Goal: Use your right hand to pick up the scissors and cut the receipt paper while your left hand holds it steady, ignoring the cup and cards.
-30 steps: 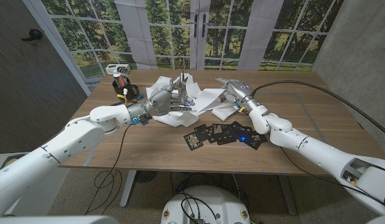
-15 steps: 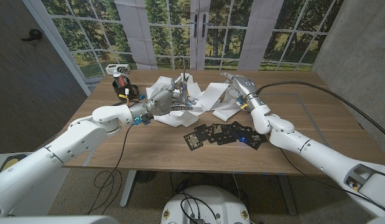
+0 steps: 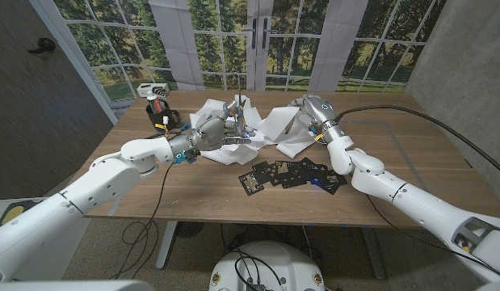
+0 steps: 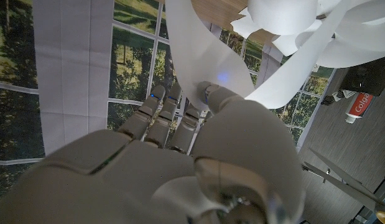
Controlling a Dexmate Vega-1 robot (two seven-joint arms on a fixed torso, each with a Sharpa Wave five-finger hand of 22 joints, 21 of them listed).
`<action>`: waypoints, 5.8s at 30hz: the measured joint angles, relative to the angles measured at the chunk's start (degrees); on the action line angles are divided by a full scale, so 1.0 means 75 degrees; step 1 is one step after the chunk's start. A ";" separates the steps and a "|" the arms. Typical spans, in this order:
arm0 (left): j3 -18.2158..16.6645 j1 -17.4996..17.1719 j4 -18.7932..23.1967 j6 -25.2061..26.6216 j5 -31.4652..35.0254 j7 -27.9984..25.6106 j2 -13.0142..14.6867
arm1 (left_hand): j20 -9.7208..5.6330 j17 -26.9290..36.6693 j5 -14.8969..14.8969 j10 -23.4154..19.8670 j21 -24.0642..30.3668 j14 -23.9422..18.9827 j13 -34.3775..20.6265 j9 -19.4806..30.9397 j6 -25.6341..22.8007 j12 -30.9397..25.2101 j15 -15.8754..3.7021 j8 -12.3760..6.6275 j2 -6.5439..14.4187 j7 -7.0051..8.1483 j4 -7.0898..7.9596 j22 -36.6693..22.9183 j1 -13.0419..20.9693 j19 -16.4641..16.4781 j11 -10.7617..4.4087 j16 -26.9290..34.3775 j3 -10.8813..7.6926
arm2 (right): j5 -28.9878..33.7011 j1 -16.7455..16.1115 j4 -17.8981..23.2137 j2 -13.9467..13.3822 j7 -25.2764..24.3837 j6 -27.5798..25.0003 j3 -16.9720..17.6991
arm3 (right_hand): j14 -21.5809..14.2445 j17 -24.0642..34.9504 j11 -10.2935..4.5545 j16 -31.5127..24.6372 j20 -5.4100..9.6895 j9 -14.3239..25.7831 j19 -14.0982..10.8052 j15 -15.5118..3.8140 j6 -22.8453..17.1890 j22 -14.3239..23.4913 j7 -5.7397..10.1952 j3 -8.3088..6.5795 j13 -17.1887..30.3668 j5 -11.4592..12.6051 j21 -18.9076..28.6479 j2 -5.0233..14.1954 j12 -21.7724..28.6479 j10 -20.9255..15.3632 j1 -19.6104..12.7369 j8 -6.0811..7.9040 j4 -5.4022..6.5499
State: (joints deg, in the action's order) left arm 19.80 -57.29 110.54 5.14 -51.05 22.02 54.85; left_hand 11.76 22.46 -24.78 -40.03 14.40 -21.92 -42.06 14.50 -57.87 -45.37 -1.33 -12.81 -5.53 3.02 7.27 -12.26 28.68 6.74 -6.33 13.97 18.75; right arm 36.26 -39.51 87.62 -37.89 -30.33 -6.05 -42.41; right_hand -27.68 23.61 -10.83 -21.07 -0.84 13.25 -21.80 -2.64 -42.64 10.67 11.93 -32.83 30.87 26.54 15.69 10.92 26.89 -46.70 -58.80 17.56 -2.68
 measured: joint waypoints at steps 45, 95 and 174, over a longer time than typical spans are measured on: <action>-0.0080 -0.0179 0.0019 -0.0112 -0.0079 0.0000 0.0015 | 0.0000 -0.0001 0.0001 -0.0004 0.0000 0.0000 0.0035 0.0003 0.0006 -0.0084 0.0000 0.0008 0.0071 -0.0006 0.0000 0.0000 -0.0011 0.0000 -0.0003 0.0000 0.0000 | -0.0731 -0.0354 0.0831 0.0221 0.0355 -0.1150 0.0502 | -0.3657 0.2465 -0.0054 -0.0466 0.0601 0.1159 -0.2138 -0.0715 0.0203 0.0869 -0.0512 0.0278 0.2755 0.0238 0.3357 0.0006 0.2700 0.0763 0.0590 -0.0905 -0.0483; 0.0652 0.1207 -0.0842 0.0083 0.0357 0.0935 -0.0599 | 0.0000 -0.0001 0.0001 -0.0005 0.0000 -0.0041 0.0070 -0.0019 0.0007 -0.0119 0.0041 0.0008 0.0101 -0.0006 0.0023 0.0000 0.0020 0.0000 -0.0005 -0.0028 -0.0023 | -0.5173 0.1068 -0.2379 0.0533 0.2905 0.3354 0.1492 | -0.2668 0.2924 -0.0153 0.0355 0.0466 0.1300 -0.0285 -0.0397 0.0556 0.0775 -0.0046 -0.0281 0.2497 -0.2128 0.4001 0.0065 0.2464 0.1348 0.0568 -0.0904 0.0076; 0.1493 0.2885 -0.1460 0.0486 0.0999 0.2932 -0.0773 | 0.0042 -0.0001 0.0001 0.0287 -0.0058 0.0000 0.0177 -0.0017 0.0162 -0.0053 0.0138 0.0060 -0.0166 0.0003 0.0031 -0.0005 -0.0163 -0.0043 0.0014 -0.0060 0.0096 | -0.5163 0.2326 -0.3791 0.0181 0.5946 0.5278 0.0726 | -0.1776 0.2760 -0.0273 0.0918 0.0384 0.1173 0.0725 -0.0196 0.0048 0.0096 0.0102 -0.0056 0.1316 -0.2054 0.4238 -0.0017 0.1579 0.1161 0.0713 -0.0756 -0.0061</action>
State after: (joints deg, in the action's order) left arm 31.00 -35.65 99.60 8.78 -43.56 44.01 49.06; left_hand 12.08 22.45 -24.77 -37.88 13.97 -21.91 -40.74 14.38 -56.65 -45.77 -0.29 -12.36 -6.78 3.04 7.51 -12.30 27.46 6.42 -6.22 13.52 19.47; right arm -2.46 -22.06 59.19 -36.53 14.27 33.53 -36.96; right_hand -41.00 44.30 -12.88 -14.18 2.04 22.05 -16.36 -4.10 -42.28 11.38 12.70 -33.25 40.74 11.14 47.47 10.79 38.73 -37.99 -53.45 11.89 -3.14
